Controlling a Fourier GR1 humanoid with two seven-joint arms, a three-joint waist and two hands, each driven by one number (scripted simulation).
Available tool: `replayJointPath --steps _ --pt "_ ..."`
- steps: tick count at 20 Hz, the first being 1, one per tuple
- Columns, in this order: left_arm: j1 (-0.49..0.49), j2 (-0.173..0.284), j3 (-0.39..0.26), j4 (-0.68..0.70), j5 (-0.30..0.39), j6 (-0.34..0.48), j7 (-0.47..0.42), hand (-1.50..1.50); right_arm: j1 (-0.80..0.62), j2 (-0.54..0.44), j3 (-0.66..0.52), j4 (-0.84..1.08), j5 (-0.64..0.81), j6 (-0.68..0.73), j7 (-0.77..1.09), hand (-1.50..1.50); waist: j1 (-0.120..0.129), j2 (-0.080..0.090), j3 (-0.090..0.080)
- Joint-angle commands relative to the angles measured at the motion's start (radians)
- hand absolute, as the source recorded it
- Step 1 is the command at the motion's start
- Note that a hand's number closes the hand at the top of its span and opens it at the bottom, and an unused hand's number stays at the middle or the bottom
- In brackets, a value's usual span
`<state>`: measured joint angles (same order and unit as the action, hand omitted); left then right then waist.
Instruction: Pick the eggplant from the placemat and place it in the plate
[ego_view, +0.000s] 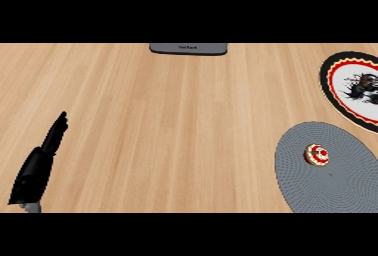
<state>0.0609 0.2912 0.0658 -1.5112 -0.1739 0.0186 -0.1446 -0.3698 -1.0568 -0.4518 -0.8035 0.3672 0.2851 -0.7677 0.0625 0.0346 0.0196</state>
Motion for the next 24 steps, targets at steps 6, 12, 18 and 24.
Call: replayJointPath --steps 6,12,18,24 --pt "-0.051 0.006 -0.010 0.006 -0.012 -0.007 0.021 0.00 -0.091 -0.076 0.037 0.174 -0.016 0.111 -0.281 1.50 0.028 0.001 -0.008" --pt "-0.062 0.011 -0.011 0.034 -0.012 -0.022 0.009 0.00 -0.207 -0.035 0.116 0.250 -0.005 0.132 -0.253 1.50 0.042 -0.002 -0.013" --pt "-0.082 -0.010 -0.029 0.036 -0.027 -0.010 0.023 0.00 -0.309 0.011 0.226 0.316 0.060 0.134 -0.212 1.50 0.047 -0.001 -0.013" --pt "-0.069 -0.027 -0.035 0.042 -0.038 0.005 0.018 0.00 -0.367 0.127 0.338 0.388 0.165 0.025 -0.204 1.50 0.042 -0.001 -0.013"
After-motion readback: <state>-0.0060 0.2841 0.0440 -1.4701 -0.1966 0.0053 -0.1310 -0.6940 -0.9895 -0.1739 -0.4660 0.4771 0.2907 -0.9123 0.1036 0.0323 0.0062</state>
